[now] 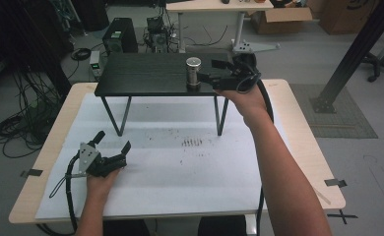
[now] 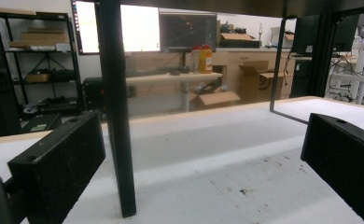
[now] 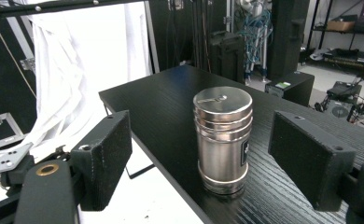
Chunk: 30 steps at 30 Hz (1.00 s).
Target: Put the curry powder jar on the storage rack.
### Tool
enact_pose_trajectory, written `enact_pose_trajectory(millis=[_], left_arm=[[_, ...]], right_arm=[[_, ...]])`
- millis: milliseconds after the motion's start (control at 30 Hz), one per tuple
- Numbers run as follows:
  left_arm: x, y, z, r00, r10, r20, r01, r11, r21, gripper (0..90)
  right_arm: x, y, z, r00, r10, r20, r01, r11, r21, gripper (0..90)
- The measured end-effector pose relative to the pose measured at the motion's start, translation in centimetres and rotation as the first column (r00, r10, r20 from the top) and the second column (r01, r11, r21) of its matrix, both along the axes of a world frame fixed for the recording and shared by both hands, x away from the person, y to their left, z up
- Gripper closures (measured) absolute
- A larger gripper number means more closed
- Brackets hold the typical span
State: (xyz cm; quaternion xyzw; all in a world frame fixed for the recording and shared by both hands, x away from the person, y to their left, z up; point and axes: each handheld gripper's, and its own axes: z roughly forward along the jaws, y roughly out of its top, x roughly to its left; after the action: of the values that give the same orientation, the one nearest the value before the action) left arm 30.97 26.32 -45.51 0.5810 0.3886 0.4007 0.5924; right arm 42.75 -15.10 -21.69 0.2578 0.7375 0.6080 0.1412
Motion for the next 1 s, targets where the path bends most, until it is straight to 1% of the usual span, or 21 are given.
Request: enact_pose_trajectory(millis=[333, 467, 700, 1000], left_arm=[[0.0, 0.0, 0.0, 1.0, 0.0, 0.0, 0.0, 1.0, 0.0, 0.2], [0.0, 0.0, 0.0, 1.0, 0.0, 0.0, 0.0, 1.0, -0.001, 0.2], [0.0, 0.0, 0.0, 1.0, 0.0, 0.0, 0.0, 1.0, 0.0, 0.2], [0.0, 0.0, 0.0, 1.0, -0.001, 0.002, 0.001, 1.0, 0.002, 0.2]], right_arm=[[-1.0, -0.3, 0.1, 0.9995, 0.023, 0.021, -0.023, 0.9995, 0.021, 20.4], [-1.4, -0.6, -0.2, 0.999, 0.036, 0.027, -0.037, 0.9989, 0.029, 19.6], [-2.0, -1.0, -0.8, 0.9977, 0.05, 0.045, -0.052, 0.9978, 0.042, 15.7], [-2.9, -1.1, -1.3, 0.9947, 0.078, 0.067, -0.082, 0.9952, 0.054, 13.2]])
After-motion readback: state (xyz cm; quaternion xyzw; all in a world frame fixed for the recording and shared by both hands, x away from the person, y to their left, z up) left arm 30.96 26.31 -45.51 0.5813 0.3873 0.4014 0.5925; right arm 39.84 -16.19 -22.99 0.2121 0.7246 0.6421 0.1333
